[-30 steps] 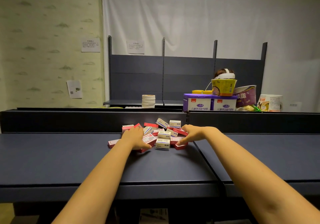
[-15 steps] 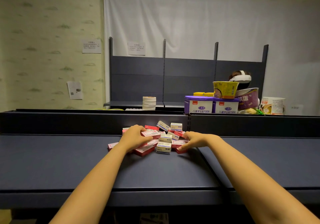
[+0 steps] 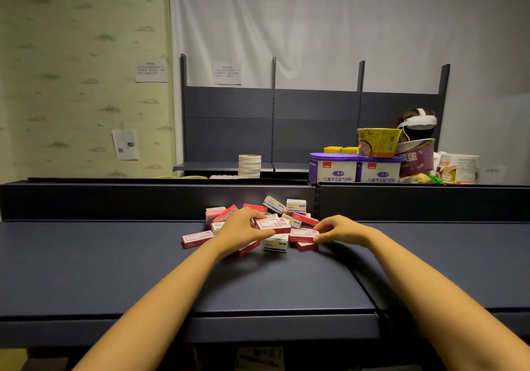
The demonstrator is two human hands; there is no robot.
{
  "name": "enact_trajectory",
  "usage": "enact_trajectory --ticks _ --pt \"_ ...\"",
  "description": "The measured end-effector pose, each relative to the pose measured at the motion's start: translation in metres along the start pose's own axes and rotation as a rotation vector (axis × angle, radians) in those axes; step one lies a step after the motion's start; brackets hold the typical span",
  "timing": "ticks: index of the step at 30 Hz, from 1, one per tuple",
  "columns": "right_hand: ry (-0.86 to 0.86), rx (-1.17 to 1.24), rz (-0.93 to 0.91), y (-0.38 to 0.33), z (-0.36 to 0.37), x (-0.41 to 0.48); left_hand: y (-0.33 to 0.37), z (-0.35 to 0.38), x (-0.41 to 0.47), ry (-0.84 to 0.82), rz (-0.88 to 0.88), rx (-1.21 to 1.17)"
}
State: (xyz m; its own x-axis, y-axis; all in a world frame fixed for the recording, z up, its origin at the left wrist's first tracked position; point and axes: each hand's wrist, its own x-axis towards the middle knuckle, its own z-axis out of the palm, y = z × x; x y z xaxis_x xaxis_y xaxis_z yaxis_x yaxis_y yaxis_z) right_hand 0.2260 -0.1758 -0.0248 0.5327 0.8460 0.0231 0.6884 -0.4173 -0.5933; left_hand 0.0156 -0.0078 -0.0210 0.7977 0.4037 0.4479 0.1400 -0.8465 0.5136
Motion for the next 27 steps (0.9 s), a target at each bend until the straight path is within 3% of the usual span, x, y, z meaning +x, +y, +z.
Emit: enact_trajectory --ticks 10,16,27 --pt "0.257 0.118 -0.135 0.046 -0.059 -0.08 0.059 0.035 -0.008 -0.055 0.108 -0.177" --pt "0.233 0.112 -0.207 0.102 -0.099 -0.151 0.12 0.074 -0.016 -0.124 0.199 -0.181" --pt "0.099 0.081 -0.213 0.18 -0.125 -0.204 0.19 0.164 -0.029 -0.34 0.12 -0.192"
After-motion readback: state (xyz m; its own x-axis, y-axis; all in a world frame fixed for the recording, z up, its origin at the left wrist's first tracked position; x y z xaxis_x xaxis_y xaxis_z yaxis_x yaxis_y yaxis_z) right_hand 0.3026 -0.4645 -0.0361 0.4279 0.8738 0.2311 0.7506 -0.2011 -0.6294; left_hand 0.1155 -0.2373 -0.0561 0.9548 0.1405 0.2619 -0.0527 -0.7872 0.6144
